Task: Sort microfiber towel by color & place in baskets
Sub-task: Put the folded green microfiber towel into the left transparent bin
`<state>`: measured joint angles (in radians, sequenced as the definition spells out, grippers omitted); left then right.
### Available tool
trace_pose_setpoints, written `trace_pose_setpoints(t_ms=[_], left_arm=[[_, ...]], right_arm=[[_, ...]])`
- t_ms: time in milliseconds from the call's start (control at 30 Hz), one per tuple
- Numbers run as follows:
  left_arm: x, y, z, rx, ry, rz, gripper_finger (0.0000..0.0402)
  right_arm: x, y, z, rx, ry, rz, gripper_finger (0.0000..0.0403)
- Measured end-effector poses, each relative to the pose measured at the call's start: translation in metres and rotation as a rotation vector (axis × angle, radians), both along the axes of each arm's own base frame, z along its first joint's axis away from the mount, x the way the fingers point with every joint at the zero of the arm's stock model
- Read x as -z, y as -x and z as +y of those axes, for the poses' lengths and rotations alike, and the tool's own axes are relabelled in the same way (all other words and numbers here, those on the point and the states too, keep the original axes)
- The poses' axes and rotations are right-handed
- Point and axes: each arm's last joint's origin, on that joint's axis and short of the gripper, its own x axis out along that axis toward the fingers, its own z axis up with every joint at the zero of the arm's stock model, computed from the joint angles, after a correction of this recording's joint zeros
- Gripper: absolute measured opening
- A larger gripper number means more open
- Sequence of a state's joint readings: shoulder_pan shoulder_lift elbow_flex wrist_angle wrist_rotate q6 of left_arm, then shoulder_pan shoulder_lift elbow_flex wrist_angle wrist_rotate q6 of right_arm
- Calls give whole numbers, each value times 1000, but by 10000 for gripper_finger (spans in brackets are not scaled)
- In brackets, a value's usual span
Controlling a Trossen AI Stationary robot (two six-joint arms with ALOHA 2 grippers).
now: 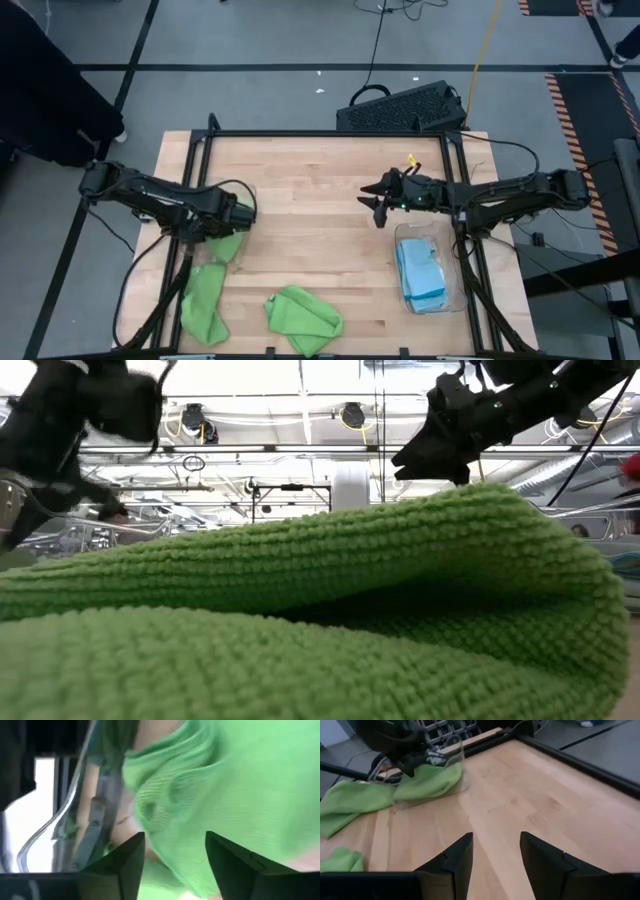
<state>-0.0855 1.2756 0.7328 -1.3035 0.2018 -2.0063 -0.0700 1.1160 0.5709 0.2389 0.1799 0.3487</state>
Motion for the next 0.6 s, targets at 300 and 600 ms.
trace_pose_setpoints(t_ms=[300, 600], left_arm=[[-28, -9, 6, -15, -354, -39, 221], [12, -8, 12, 67, -437, 69, 170]], right_arm=[[-3, 0, -10, 44, -3, -29, 155], [-3, 0, -14, 63, -2, -38, 155]])
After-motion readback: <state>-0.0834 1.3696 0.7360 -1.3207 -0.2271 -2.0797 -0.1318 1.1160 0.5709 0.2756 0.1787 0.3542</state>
